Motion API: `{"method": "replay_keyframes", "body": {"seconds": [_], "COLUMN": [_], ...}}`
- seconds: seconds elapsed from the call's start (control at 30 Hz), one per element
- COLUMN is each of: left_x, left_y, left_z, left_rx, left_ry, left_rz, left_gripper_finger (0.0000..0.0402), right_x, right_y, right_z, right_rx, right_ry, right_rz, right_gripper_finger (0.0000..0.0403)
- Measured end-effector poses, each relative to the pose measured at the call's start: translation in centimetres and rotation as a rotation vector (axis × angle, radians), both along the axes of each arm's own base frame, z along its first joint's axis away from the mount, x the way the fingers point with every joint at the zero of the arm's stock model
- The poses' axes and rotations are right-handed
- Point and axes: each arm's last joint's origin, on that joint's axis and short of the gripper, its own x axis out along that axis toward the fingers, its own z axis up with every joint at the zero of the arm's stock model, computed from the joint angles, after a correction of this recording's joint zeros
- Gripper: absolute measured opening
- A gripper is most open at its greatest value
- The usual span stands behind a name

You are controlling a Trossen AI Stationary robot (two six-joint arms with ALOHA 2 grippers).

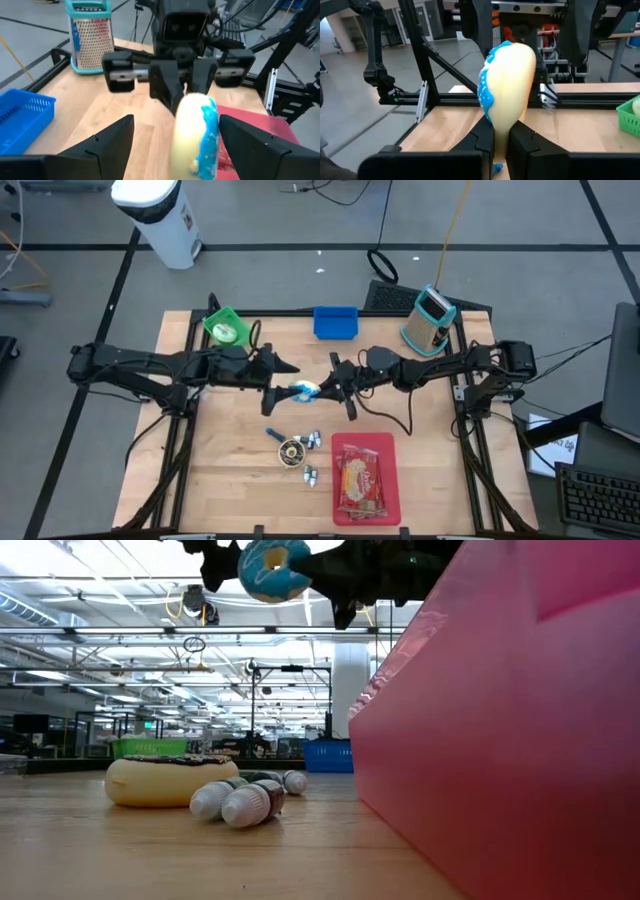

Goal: Pick & Place Food Item
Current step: Put the blue donut into the green bin

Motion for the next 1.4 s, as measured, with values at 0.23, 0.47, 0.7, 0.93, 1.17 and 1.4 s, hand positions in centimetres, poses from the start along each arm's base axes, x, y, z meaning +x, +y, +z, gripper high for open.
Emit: {"method": "replay_keyframes", "body": {"seconds": [0.23,0.47,0.7,0.93,1.17,1.4], "left_x": [0.0,-0.1,0.5,0.7,0.0,-2.4], "left_y": [-0.5,-0.4,-0.4,0.0,0.8,2.9], "left_z": [0.0,-0.3,-1.1,-1.2,-0.3,1.8], "left_rx": [-0.044,-0.056,-0.048,-0.043,-0.063,-0.149], "left_ry": [0.005,0.03,0.071,0.073,0.022,-0.071], "left_rz": [-0.178,-0.136,-0.122,-0.093,-0.056,0.1], "left_gripper_finger": [0.0248,0.0218,0.021,0.0162,0.0081,0.0024], "right_x": [0.0,0.0,0.0,0.0,0.0,-0.1], "right_y": [0.0,0.0,0.1,0.1,0.1,0.2], "right_z": [-0.1,0.0,0.0,0.0,0.0,-1.0], "right_rx": [0.0,0.0,0.0,0.0,0.001,0.009], "right_ry": [0.006,0.0,-0.007,-0.002,0.01,0.094], "right_rz": [0.004,0.002,0.024,0.023,0.014,0.026], "right_gripper_finger": [0.0015,0.0015,0.0015,0.0015,0.0044,0.0146]}}
